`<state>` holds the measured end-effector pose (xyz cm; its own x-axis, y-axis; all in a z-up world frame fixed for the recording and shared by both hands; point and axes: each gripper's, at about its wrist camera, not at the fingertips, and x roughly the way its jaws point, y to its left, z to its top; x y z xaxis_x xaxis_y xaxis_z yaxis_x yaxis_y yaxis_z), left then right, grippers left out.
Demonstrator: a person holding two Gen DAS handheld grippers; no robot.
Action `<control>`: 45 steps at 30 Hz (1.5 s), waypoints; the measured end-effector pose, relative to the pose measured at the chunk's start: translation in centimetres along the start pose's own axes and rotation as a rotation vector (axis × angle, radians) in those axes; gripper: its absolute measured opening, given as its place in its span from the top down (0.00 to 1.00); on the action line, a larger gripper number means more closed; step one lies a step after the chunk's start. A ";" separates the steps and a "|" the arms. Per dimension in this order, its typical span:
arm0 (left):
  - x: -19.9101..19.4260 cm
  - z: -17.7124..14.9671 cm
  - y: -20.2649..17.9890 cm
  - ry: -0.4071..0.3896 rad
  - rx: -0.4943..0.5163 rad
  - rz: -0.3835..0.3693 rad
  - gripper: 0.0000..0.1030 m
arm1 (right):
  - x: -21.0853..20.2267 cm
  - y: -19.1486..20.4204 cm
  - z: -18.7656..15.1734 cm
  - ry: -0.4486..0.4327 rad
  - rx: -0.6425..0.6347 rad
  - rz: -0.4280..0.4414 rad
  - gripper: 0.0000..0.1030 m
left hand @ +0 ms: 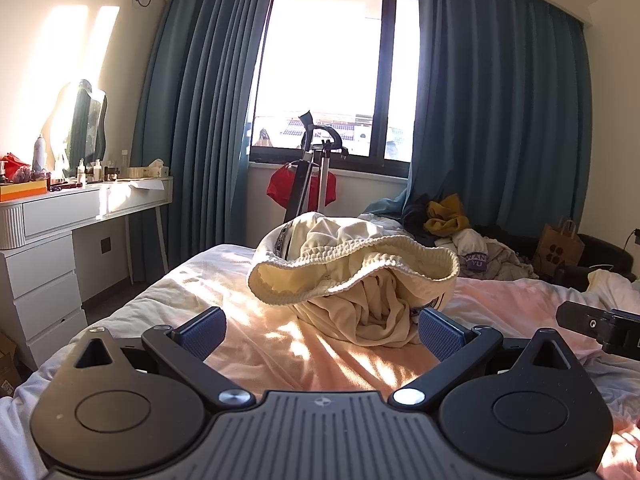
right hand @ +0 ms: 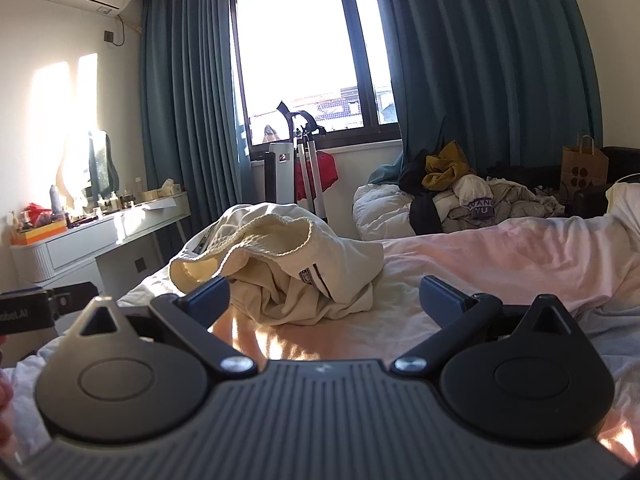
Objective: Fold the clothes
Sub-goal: 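Move both grippers toward the cream garment on the bed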
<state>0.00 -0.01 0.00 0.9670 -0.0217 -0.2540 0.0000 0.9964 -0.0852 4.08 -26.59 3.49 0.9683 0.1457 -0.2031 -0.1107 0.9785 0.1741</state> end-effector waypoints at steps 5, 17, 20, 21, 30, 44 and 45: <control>0.0 -0.1 -0.1 0.003 0.009 0.002 0.00 | 0.3 0.2 -0.1 0.002 -0.007 -0.003 0.00; 0.0 -0.2 -0.3 0.011 0.029 0.008 0.00 | 0.5 0.1 -0.4 0.003 -0.010 -0.009 0.00; 0.0 -0.2 -0.3 0.013 0.032 0.008 0.00 | 0.5 0.1 -0.3 0.006 -0.010 -0.010 0.00; 0.0 -0.2 -0.3 0.013 0.033 0.007 0.00 | 0.5 0.1 -0.3 0.007 -0.010 -0.010 0.00; 0.0 -0.4 -0.5 0.014 0.040 0.001 0.00 | 0.6 0.0 -0.4 0.015 -0.019 -0.023 0.00; 0.0 -0.5 -0.5 0.019 0.040 -0.001 0.00 | 0.7 0.0 -0.4 0.025 -0.007 -0.013 0.00; 0.0 -0.4 -0.5 0.019 0.039 -0.002 0.00 | 0.7 0.0 -0.4 0.027 -0.004 -0.010 0.00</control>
